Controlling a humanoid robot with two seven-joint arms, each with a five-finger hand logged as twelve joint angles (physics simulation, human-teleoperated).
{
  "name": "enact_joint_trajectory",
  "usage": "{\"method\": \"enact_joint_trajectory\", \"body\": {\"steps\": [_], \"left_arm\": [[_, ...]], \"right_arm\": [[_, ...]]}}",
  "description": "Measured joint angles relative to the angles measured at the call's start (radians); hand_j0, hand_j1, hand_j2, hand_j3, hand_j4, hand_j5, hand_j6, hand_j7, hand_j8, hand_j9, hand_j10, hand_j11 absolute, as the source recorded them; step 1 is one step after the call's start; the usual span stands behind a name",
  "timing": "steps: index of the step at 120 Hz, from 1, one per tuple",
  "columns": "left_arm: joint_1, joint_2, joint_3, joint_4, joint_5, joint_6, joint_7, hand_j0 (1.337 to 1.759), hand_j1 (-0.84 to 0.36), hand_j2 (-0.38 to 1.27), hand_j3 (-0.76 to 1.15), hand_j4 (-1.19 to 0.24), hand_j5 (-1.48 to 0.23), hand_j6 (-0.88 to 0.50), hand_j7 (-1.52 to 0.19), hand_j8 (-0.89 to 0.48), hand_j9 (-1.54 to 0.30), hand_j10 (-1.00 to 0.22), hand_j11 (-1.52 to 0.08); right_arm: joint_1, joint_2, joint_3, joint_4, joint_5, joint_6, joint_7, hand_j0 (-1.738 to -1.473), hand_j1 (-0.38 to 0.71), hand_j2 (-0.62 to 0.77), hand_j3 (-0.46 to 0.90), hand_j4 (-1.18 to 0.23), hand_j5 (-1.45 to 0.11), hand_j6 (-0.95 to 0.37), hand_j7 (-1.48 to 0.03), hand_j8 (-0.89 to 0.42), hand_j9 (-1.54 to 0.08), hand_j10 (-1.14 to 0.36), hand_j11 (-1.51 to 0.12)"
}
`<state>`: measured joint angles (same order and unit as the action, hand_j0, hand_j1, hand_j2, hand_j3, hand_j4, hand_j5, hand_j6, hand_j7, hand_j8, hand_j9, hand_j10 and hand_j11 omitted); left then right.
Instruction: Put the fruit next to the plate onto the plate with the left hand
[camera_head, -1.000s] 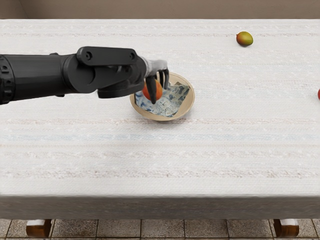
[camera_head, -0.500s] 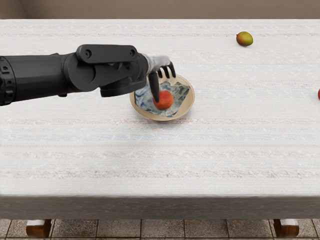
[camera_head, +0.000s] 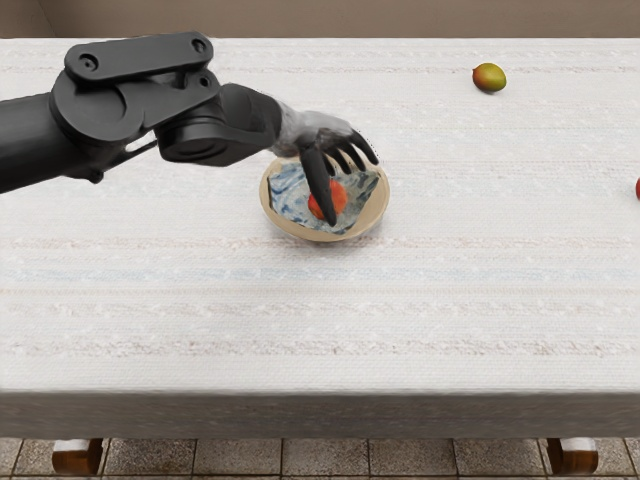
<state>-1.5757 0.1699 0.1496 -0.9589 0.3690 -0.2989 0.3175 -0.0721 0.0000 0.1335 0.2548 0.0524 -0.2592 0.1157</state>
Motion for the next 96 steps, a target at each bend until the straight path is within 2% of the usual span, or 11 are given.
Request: {"method": "enact_joint_trajectory", "body": {"steps": [7, 16, 28, 40, 48, 58, 70, 96], "left_arm": [[0.045, 0.061, -0.064, -0.008, 0.000, -0.072, 0.000, 1.658, 0.04, 0.05, 0.00, -0.26, -0.34, -0.26, -0.34, -0.26, -0.34, -0.26, -0.34], [0.121, 0.197, -0.154, -0.047, -0.005, -0.156, 0.001, 1.658, 0.05, 0.05, 0.00, -0.26, -0.33, -0.26, -0.33, -0.25, -0.33, -0.25, -0.33], [0.201, 0.367, -0.245, -0.079, -0.088, -0.252, 0.001, 1.658, 0.05, 0.05, 0.00, -0.25, -0.33, -0.25, -0.33, -0.25, -0.33, -0.25, -0.33], [0.316, 0.458, -0.348, -0.087, -0.148, -0.289, 0.001, 1.658, 0.05, 0.05, 0.00, -0.25, -0.33, -0.25, -0.33, -0.25, -0.33, -0.25, -0.33], [0.362, 0.516, -0.392, -0.083, -0.198, -0.300, 0.001, 1.658, 0.05, 0.05, 0.00, -0.25, -0.33, -0.25, -0.33, -0.25, -0.33, -0.25, -0.33], [0.449, 0.567, -0.438, -0.056, -0.255, -0.307, 0.000, 1.658, 0.05, 0.05, 0.00, -0.25, -0.33, -0.25, -0.33, -0.25, -0.33, -0.25, -0.33], [0.518, 0.616, -0.475, -0.032, -0.319, -0.310, 0.000, 1.658, 0.05, 0.05, 0.00, -0.25, -0.32, -0.25, -0.32, -0.25, -0.32, -0.25, -0.32], [0.612, 0.649, -0.504, 0.056, -0.413, -0.312, 0.000, 1.658, 0.05, 0.05, 0.00, -0.25, -0.32, -0.25, -0.32, -0.25, -0.32, -0.25, -0.32]], "right_arm": [[0.000, 0.000, 0.000, 0.000, 0.000, 0.000, 0.000, -1.658, -0.31, -0.01, 0.00, -0.03, -0.05, -0.03, -0.05, -0.03, -0.05, -0.03, -0.05], [0.000, 0.000, 0.000, 0.000, 0.000, 0.000, 0.000, -1.658, -0.31, -0.01, 0.00, -0.03, -0.05, -0.03, -0.05, -0.03, -0.05, -0.03, -0.05], [0.000, 0.000, 0.000, 0.000, 0.000, 0.000, 0.000, -1.658, -0.31, -0.01, 0.00, -0.03, -0.05, -0.03, -0.05, -0.03, -0.05, -0.03, -0.05], [0.000, 0.000, 0.000, 0.000, 0.000, 0.000, 0.000, -1.658, -0.31, -0.01, 0.00, -0.03, -0.05, -0.03, -0.05, -0.03, -0.05, -0.03, -0.05], [0.000, 0.000, 0.000, 0.000, 0.000, 0.000, 0.000, -1.658, -0.31, -0.01, 0.00, -0.03, -0.05, -0.03, -0.05, -0.03, -0.05, -0.03, -0.05], [0.000, 0.000, 0.000, 0.000, 0.000, 0.000, 0.000, -1.658, -0.31, -0.01, 0.00, -0.03, -0.05, -0.03, -0.05, -0.03, -0.05, -0.03, -0.05], [0.000, 0.000, 0.000, 0.000, 0.000, 0.000, 0.000, -1.658, -0.31, -0.01, 0.00, -0.03, -0.05, -0.03, -0.05, -0.03, -0.05, -0.03, -0.05], [0.000, 0.000, 0.000, 0.000, 0.000, 0.000, 0.000, -1.658, -0.31, -0.01, 0.00, -0.03, -0.05, -0.03, -0.05, -0.03, -0.05, -0.03, -0.05]]}}
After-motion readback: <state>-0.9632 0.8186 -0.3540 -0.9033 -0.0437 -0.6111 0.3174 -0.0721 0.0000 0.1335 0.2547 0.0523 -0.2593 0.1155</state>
